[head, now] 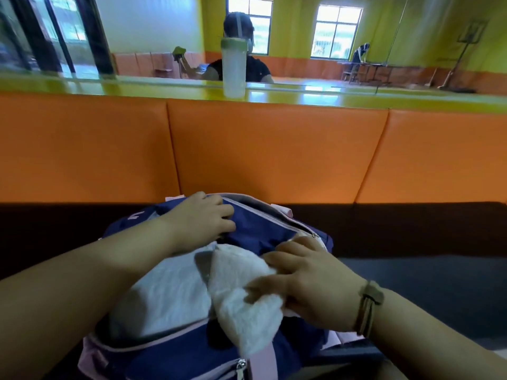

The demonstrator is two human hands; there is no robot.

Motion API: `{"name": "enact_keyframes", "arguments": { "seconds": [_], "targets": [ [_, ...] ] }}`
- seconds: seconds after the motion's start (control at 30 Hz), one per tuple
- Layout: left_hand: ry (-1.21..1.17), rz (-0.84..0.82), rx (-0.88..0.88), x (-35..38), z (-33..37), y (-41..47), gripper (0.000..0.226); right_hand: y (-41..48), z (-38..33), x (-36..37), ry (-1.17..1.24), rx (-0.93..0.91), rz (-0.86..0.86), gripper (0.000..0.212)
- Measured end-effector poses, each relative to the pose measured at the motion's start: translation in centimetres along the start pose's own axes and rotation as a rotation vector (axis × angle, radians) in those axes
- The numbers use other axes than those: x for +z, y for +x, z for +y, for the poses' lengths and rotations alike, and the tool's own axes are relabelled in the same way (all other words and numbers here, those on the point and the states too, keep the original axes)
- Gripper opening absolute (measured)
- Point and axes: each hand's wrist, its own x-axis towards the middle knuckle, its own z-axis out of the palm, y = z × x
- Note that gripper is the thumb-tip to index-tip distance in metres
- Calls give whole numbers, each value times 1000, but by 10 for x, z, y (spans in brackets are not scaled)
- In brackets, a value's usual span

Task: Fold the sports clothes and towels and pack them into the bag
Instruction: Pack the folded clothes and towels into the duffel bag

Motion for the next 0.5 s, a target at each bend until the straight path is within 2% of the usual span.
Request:
{"name": "enact_keyframes", "arguments": {
  "seconds": [0.07, 0.1, 0.17, 0.27, 0.37, 0.5],
  "targets": [
    [-151, 88, -43, -5, -3, 12, 29, 10, -1, 5, -4, -42, 43, 42],
    [-223, 97, -104, -11, -4, 17, 29, 15, -1, 7, 8, -55, 81, 40],
    [-326, 43, -187, -23, -8, 27, 24, 27, -3, 8, 49, -84, 174, 34],
    [-372, -20, -198, -41, -15, 38, 23, 49, -12, 10, 174, -123, 296, 28],
    [-441, -79, -183, -53, -25, 39, 19, 67, -24, 20, 301, -159, 304, 28],
    [-442, -170, -128, -72, -35, 40, 16, 79, -24, 38, 238, -162, 267, 29]
  ]
}}
